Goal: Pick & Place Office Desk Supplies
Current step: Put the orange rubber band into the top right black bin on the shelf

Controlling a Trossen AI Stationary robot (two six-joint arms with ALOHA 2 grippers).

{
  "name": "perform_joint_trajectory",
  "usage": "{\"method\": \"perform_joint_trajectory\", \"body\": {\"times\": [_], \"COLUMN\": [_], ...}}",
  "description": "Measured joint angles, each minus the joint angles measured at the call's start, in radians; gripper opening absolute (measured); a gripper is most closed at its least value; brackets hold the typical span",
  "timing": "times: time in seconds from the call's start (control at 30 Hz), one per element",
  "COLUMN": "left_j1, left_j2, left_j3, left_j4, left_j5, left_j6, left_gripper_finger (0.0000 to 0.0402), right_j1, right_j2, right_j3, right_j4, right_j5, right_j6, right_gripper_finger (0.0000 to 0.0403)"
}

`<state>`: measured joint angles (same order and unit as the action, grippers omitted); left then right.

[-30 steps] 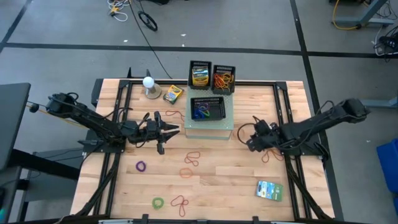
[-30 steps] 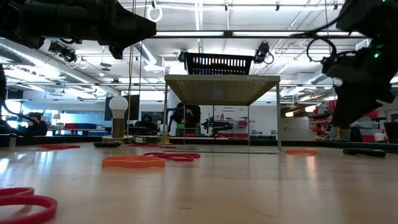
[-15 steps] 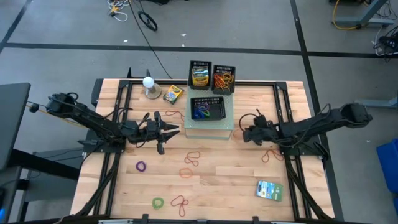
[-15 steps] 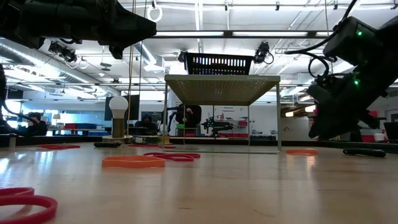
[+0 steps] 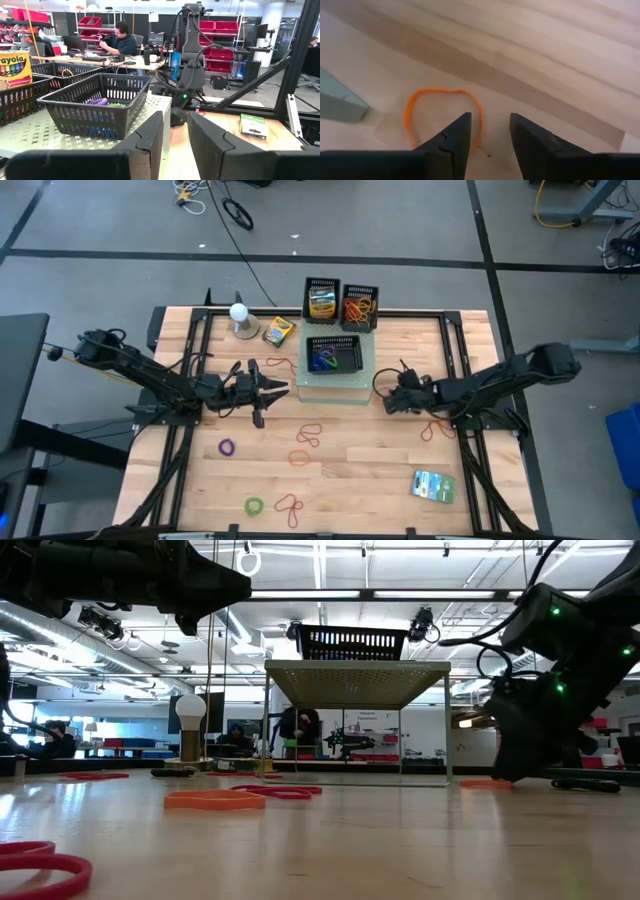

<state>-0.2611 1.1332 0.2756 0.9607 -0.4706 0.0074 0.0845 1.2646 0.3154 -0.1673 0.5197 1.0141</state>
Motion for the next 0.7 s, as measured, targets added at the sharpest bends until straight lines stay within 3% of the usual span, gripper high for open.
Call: {"method": "perform_joint_trajectory", "body": {"times": [0.2, 0.57, 0.7], "left_j1": [0.000, 0.000, 0.000], "left_j2": [0.000, 0.000, 0.000], "left_j3": [0.000, 0.000, 0.000], "left_j4": [0.000, 0.000, 0.000], "left_j5": [0.000, 0.000, 0.000], "left_j6": [0.000, 0.000, 0.000], "left_gripper_finger": [0.0097, 0.0097, 0.0097], "right_j1": [0.000, 0.015, 0.060], "right_j2": [0.078, 0.077, 0.077], "right_j3": [0.046, 0.117, 0.181], "right_j4": [-0.026, -0.143, -0.261], "right_j5": [0.009, -0.088, -0.128], "right_j6": [-0.011, -0.043, -0.032], "right_gripper_finger": [0.0129, 0.0021, 0.0005]}}
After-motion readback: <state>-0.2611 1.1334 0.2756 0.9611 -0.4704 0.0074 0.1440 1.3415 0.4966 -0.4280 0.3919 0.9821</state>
